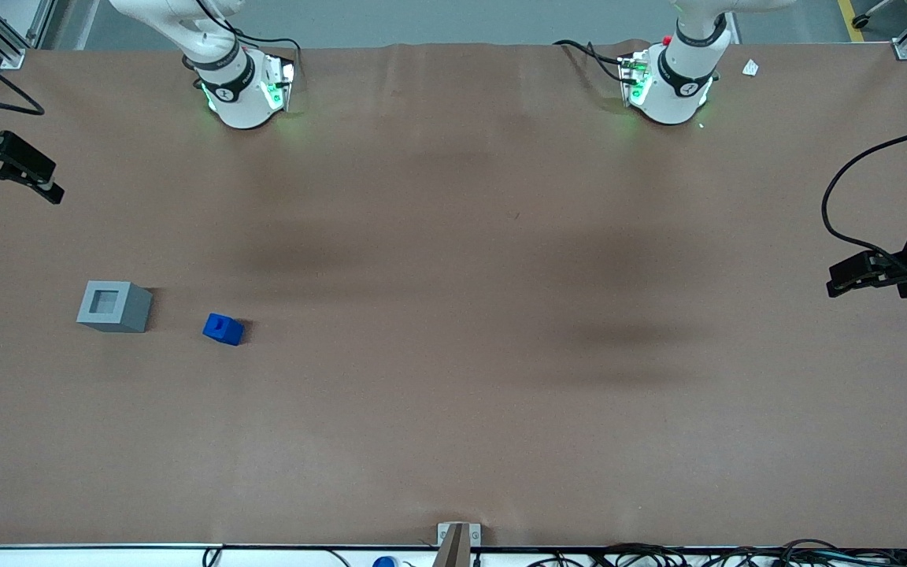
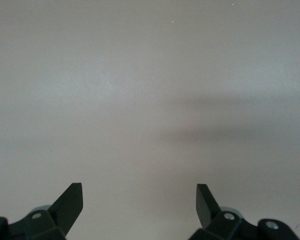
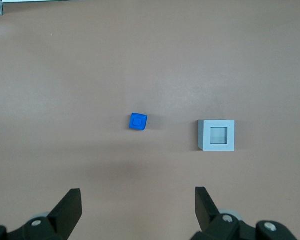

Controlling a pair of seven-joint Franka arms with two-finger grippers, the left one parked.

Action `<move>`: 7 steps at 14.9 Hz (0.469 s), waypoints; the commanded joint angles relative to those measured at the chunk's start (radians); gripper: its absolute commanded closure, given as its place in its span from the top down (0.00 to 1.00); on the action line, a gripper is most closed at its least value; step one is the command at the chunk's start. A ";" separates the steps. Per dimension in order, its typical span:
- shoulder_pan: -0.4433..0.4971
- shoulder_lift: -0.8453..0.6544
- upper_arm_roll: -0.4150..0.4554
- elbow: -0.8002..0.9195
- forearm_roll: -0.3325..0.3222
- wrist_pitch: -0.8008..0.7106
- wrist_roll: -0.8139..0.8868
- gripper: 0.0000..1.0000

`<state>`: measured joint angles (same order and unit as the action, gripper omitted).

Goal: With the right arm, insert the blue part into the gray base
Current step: 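Move the right gripper, open, toward the blue block beside the gray base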

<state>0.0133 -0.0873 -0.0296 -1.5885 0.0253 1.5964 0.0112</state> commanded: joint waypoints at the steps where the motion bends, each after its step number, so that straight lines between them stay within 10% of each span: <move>1: -0.006 0.004 0.008 0.010 -0.008 -0.012 0.004 1.00; 7: -0.012 0.038 0.010 0.009 -0.025 -0.010 0.006 1.00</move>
<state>0.0132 -0.0817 -0.0276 -1.5866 0.0128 1.5933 0.0113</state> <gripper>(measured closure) 0.000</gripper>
